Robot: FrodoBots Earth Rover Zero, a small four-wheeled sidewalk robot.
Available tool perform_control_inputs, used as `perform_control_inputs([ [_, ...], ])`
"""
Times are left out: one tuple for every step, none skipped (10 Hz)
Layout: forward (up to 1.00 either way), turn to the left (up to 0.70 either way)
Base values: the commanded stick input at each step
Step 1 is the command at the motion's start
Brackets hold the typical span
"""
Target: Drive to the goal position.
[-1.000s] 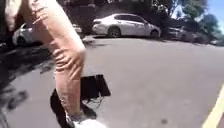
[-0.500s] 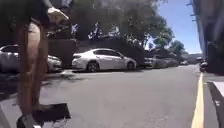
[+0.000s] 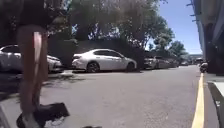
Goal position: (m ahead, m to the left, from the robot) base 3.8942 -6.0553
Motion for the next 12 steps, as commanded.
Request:
perform_control_inputs([
  [0.45,0.0],
  [0.45,0.0],
  [0.45,0.0],
  [0.45,0.0],
  [0.45,0.0],
  [0.45,0.0],
  [0.45,0.0],
  [0.45,0.0],
  [0.45,0.0],
  [0.0,0.0],
  [0.0,0.0],
  [0.0,0.0],
])
